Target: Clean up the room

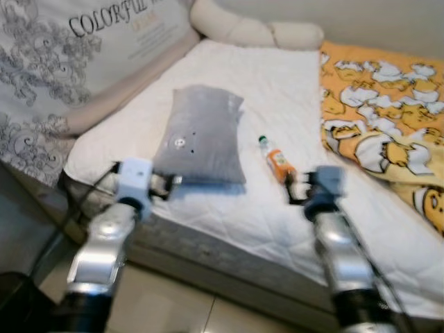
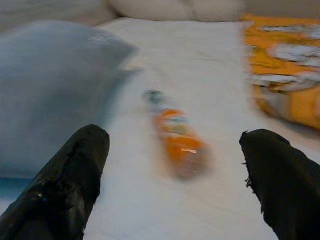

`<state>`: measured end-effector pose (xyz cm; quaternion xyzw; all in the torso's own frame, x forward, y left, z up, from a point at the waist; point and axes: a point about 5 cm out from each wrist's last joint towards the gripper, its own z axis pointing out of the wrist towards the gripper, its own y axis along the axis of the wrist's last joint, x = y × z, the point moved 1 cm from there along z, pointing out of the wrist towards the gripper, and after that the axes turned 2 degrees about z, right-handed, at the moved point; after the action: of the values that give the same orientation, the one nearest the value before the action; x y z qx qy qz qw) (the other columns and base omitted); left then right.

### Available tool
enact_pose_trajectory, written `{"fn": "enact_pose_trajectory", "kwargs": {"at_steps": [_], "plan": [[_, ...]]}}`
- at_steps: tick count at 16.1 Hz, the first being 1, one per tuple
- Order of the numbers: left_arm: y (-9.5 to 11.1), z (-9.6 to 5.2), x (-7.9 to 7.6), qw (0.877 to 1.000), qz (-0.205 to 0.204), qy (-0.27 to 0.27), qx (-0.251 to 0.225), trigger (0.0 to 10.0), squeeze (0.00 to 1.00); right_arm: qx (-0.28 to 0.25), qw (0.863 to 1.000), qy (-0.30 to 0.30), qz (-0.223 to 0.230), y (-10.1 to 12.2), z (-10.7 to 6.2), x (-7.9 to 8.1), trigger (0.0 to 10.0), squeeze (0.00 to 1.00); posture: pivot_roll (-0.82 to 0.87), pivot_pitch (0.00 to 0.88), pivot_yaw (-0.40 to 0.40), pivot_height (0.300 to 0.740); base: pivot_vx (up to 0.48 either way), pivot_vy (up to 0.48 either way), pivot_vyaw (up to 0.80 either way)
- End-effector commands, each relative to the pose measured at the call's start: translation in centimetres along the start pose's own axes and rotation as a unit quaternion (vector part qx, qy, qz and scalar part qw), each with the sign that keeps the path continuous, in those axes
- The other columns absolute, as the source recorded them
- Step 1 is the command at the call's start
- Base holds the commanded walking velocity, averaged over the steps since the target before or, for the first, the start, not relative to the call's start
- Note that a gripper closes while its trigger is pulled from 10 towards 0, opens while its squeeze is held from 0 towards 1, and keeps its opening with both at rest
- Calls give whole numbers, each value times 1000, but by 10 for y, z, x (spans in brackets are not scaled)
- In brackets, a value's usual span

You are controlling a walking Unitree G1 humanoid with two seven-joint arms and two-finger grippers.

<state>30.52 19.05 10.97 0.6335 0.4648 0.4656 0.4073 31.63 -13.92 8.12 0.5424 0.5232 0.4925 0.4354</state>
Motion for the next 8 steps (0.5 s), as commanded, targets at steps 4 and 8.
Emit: {"fn": "enact_pose_trajectory", "kwargs": {"at_steps": [4,8], "plan": [[6,2,-7,1000,0,-12,-11,10000,0,2,1000,-16,-10,-1,-2,-14,10000,0,53,0,19,740,303,0,0],[6,2,-7,1000,0,-12,-10,10000,0,4,1000,-17,-12,-2,-2,-14,10000,0,53,0,20,740,301,0,0]]}}
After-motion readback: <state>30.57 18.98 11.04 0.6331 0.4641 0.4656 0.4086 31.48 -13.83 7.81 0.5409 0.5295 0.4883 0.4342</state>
